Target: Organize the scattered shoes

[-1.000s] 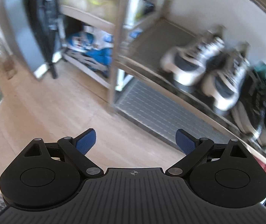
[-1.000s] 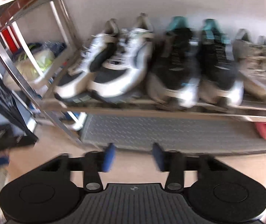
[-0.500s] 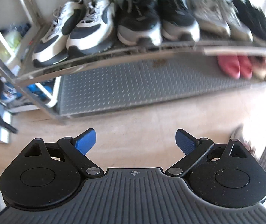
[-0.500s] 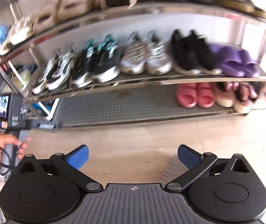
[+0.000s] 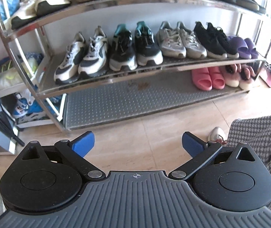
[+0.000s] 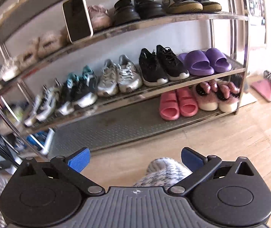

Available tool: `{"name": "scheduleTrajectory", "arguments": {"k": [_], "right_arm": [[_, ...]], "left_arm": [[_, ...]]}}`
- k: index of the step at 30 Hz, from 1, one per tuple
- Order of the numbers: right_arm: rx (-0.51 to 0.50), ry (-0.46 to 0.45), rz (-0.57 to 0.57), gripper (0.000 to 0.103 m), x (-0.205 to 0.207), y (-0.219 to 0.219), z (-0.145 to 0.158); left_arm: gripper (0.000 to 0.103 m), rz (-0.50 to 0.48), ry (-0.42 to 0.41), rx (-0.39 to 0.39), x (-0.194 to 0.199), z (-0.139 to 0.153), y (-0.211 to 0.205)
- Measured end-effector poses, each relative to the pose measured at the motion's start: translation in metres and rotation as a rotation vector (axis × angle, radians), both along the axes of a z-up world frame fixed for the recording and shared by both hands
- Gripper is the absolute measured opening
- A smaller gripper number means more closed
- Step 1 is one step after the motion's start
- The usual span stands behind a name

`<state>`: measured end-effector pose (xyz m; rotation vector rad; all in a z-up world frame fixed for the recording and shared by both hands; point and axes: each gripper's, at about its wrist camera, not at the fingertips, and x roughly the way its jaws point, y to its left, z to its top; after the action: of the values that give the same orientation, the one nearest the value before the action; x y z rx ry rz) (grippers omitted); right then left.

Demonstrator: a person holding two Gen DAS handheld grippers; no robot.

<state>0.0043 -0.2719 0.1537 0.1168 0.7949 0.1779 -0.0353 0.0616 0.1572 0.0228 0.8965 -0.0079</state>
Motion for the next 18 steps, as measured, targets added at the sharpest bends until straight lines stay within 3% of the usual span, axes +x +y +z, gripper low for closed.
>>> {"name": "scheduleTrajectory", "arguments": {"k": [3, 9, 14, 18], "right_arm": [[-0.048, -0.004, 0.027, 0.102, -0.003, 0.0, 0.007], [-0.16, -0.046, 0.006, 0.102, 0.015, -0.005, 0.005], [-0.164, -0.037, -0.021, 0.102, 0.023, -0.005, -0.005], [-0.16, -0.033, -0.034, 0.102, 0.025, -0.004, -0.005]], "left_arm": [[0.101, -0.024, 0.006, -0.028, 0.003, -0.002, -0.006], [0.101, -0.075, -0.099, -0.01, 0.015, -0.004, -0.027], [0.101, -0.109, -0.01, -0.005, 0.028, -0.016, -0.032], [0.101, -0.08, 0.01, 0.014, 0.033, -0.022, -0.033]]}}
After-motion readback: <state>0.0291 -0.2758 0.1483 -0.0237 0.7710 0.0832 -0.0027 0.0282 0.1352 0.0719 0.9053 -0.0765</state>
